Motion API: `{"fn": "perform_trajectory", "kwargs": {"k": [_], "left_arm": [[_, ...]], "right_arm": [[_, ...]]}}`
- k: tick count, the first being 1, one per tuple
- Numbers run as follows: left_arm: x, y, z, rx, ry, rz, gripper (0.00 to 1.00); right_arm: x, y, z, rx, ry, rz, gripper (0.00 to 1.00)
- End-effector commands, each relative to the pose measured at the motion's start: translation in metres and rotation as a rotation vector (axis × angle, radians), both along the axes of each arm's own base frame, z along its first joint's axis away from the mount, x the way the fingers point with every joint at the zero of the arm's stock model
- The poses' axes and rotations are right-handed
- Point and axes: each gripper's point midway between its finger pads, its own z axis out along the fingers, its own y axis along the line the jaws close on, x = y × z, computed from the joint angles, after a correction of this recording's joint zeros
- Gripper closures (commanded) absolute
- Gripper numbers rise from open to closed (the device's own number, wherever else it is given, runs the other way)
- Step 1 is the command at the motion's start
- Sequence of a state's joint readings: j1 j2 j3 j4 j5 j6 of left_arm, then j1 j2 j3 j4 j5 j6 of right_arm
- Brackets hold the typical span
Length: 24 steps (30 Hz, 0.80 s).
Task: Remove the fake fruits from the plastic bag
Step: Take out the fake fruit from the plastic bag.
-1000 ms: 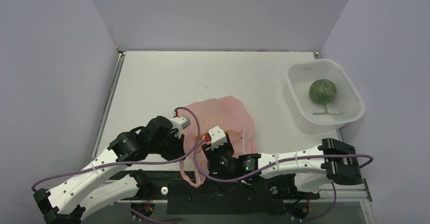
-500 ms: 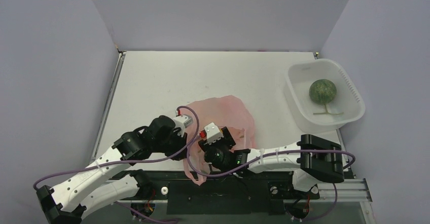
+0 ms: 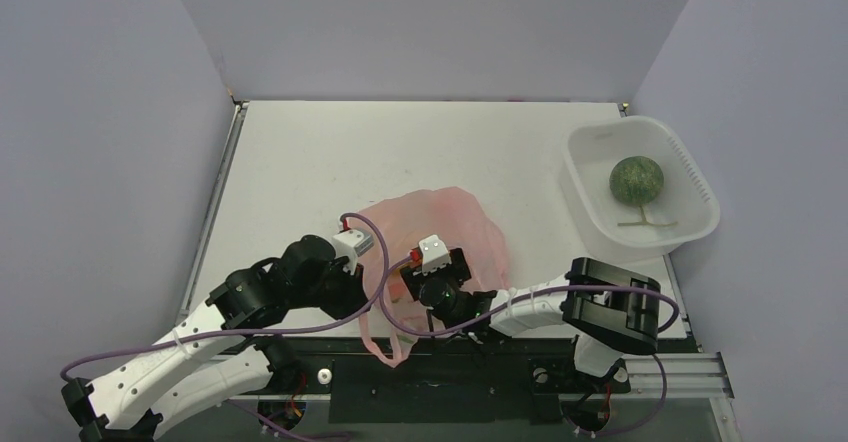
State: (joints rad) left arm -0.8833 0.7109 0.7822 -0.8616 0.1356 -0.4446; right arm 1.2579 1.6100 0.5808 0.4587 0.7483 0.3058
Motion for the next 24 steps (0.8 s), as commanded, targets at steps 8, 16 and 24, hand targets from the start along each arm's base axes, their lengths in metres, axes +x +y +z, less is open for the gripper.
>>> {"fn": "perform_trajectory", "kwargs": {"k": [8, 16, 24], "left_arm": [[0.007, -0.006, 0.002, -0.005, -0.020, 0.014, 1.00], [0.006, -0.007, 0.001, 0.001, -0.019, 0.014, 1.00], [0.006, -0.007, 0.001, 0.003, -0.017, 0.013, 1.00]], "right_arm": [[0.029, 0.026, -0.004, 0.084, -0.032, 0.025, 0.20], [0.037, 0.032, -0.014, 0.018, -0.043, 0.042, 0.52], [0.012, 0.042, 0.027, 0.024, -0.080, 0.094, 0.81]]}}
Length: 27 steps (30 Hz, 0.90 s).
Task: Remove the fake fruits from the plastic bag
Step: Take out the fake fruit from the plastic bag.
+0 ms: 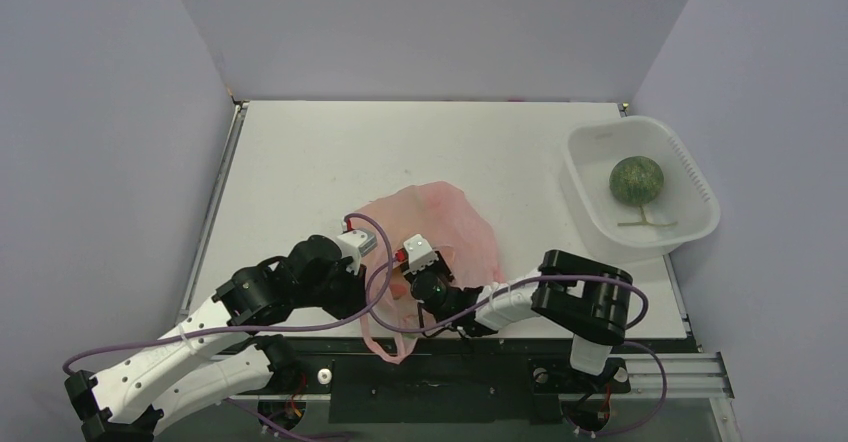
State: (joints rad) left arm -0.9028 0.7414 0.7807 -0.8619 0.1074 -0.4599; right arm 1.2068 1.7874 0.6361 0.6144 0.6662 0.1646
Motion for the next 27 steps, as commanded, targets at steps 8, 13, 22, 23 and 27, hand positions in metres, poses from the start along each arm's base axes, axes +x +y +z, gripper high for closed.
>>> {"fn": "perform_trajectory", "kwargs": {"k": [8, 13, 22, 23, 27], "left_arm": [[0.006, -0.004, 0.011, -0.042, -0.046, 0.012, 1.00], [0.006, -0.003, 0.015, -0.054, -0.061, 0.021, 1.00], [0.009, 0.004, 0.022, -0.075, -0.096, 0.062, 1.00], [0.010, 0.004, 0.023, -0.076, -0.098, 0.065, 1.00], [0.010, 0.005, 0.023, -0.075, -0.100, 0.070, 1.00]], "right_arm": [[-0.042, 0.019, 0.080, 0.172, -0.016, 0.080, 0.98], [-0.069, 0.009, 0.071, 0.224, 0.091, 0.118, 1.00], [-0.122, -0.022, 0.060, 0.284, 0.284, 0.183, 1.00], [-0.127, -0.025, 0.064, 0.299, 0.297, 0.204, 1.00], [-0.155, -0.029, 0.088, 0.346, 0.329, 0.326, 1.00]]}}
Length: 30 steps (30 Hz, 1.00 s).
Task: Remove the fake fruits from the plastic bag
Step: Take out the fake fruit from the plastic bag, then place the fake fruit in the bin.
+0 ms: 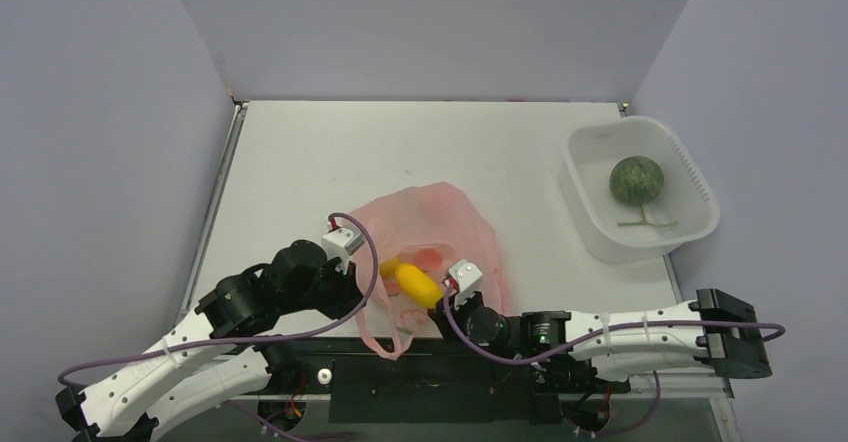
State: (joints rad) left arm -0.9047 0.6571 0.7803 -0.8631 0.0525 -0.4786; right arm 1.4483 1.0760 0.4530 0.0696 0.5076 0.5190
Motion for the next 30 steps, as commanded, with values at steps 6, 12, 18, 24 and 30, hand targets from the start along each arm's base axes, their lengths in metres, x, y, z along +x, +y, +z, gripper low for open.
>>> {"fn": "perform_trajectory", "kwargs": {"k": [6, 12, 18, 24, 30], "left_arm": [[0.006, -0.003, 0.007, -0.022, -0.026, 0.019, 1.00], [0.006, -0.003, 0.006, -0.015, -0.024, 0.023, 1.00], [0.006, -0.004, 0.004, -0.009, -0.016, 0.019, 1.00], [0.006, -0.004, 0.002, -0.001, -0.009, 0.019, 1.00], [0.005, -0.004, 0.005, -0.016, -0.019, 0.014, 1.00]], "right_arm": [[-0.029, -0.026, 0.090, 0.183, -0.022, 0.108, 1.00], [-0.008, -0.057, 0.154, 0.283, -0.125, -0.001, 1.00], [0.039, -0.092, 0.182, 0.230, -0.236, -0.309, 1.00], [0.095, -0.104, 0.167, 0.170, -0.171, -0.497, 1.00], [0.136, -0.140, 0.153, 0.204, -0.080, -0.671, 1.00]]}}
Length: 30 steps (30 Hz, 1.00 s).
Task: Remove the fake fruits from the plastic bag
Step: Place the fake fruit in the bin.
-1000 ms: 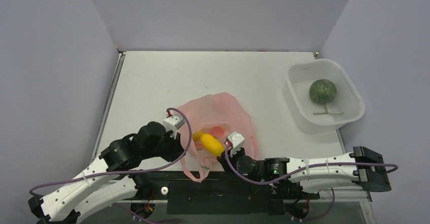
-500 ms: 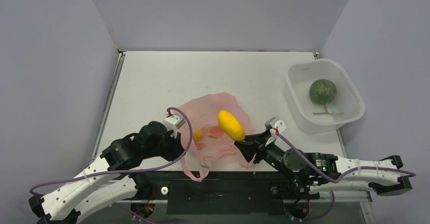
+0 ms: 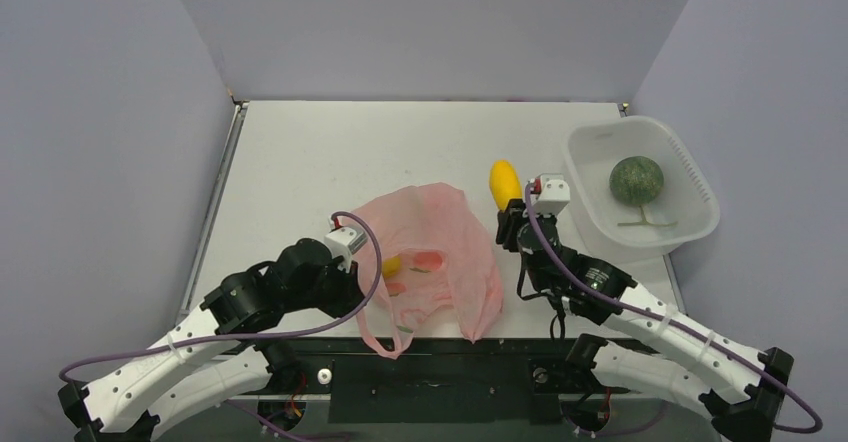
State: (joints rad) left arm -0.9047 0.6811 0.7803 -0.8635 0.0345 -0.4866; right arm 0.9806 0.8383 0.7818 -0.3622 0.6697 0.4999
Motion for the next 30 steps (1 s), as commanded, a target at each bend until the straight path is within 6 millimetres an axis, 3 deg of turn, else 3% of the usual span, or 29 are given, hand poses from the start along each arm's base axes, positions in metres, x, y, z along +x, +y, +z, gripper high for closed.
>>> {"fn": "perform_trajectory", "kwargs": {"k": [1, 5, 11, 16, 22, 25, 27, 30], "left_arm": [[0.002, -0.005, 0.010, -0.040, -0.029, -0.008, 1.00], [0.001, -0.006, 0.010, -0.045, -0.028, -0.017, 1.00], [0.000, -0.007, 0.012, -0.053, -0.032, -0.025, 1.00], [-0.001, -0.006, 0.013, -0.061, -0.037, -0.029, 1.00], [-0.001, -0.008, 0.011, -0.050, -0.026, -0.033, 1.00], [-0.001, -0.008, 0.010, -0.045, -0.023, -0.034, 1.00], [-0.001, -0.008, 0.011, -0.049, -0.027, -0.033, 1.00], [-0.001, -0.007, 0.011, -0.051, -0.028, -0.032, 1.00]], "right_arm": [[0.018, -0.017, 0.019, 0.155, 0.017, -0.075, 1.00], [0.038, -0.079, 0.022, 0.241, 0.012, -0.300, 1.00], [0.042, -0.161, 0.016, 0.335, -0.008, -0.596, 1.00], [0.048, -0.208, -0.002, 0.400, 0.046, -0.741, 1.00], [0.056, -0.246, -0.034, 0.393, 0.146, -0.830, 1.00], [0.059, -0.253, -0.048, 0.419, 0.178, -0.825, 0.96], [0.060, -0.255, -0.052, 0.422, 0.178, -0.823, 0.91], [0.062, -0.254, -0.053, 0.420, 0.175, -0.807, 0.77]]}}
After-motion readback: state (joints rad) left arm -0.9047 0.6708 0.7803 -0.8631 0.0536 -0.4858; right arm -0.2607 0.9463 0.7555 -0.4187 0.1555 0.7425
